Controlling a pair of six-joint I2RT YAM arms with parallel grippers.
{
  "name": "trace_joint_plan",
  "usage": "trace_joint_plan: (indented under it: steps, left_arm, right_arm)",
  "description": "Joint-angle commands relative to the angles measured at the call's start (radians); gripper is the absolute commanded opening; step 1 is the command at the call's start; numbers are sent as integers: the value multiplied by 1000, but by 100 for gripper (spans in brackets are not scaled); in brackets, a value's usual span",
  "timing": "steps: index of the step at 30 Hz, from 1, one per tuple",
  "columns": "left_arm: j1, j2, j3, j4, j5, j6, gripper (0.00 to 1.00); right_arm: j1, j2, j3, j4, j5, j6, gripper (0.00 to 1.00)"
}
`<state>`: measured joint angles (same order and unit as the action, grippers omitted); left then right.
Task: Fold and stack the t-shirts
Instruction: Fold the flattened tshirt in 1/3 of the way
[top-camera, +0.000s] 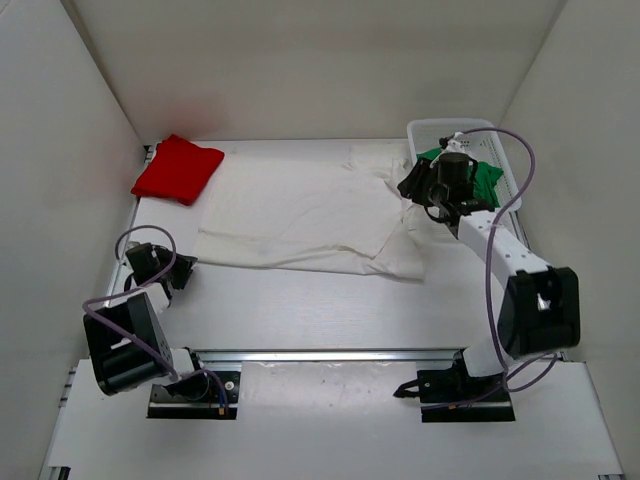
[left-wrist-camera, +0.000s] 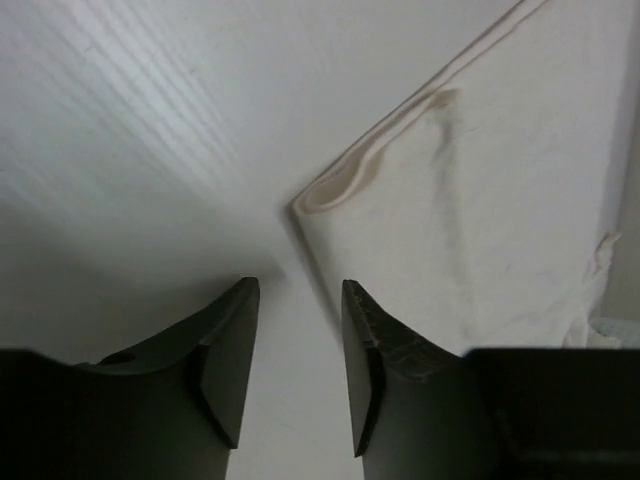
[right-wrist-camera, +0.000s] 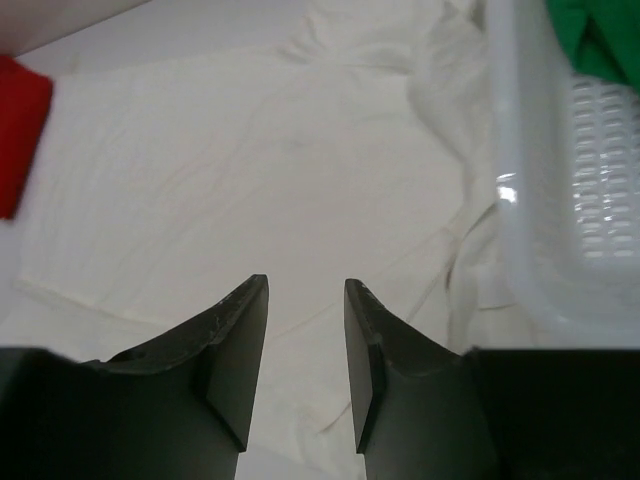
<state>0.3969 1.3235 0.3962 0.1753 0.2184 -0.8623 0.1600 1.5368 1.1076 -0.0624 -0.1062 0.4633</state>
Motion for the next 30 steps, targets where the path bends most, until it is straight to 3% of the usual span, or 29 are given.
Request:
trace_joint_plan:
  steps: [1,4,6,8,11,18,23,30]
  left_arm:
    - [-6,49,3,62,21,-26,52]
    - [-17,114,21,127,42,-64,56]
    - [-36,166,47,151,35,-70,51]
    - [-32,207,70,159,54,-84,37]
    - [-20,227,78,156,74,-95,0]
    - [66,120,58,50,15,-34,0]
    - [111,70,75,-36,13,15,0]
    - [63,40,20,-19,1,-1,0]
  right_arm:
    - [56,-130,-101,82,-3,8,35]
    - [116,-204,-210,105,-24,18,35]
    - [145,-262,-285,125,-29,37,35]
    - [158,-305,-359,144,-36,43,34]
    - [136,-372,-481,141,-20,52,35]
    - [-19,-526,-724,128,-6,106,35]
    - [-23,-603,-802,96,-18,106,40]
    - [-30,-566,-859,121,-100,115,45]
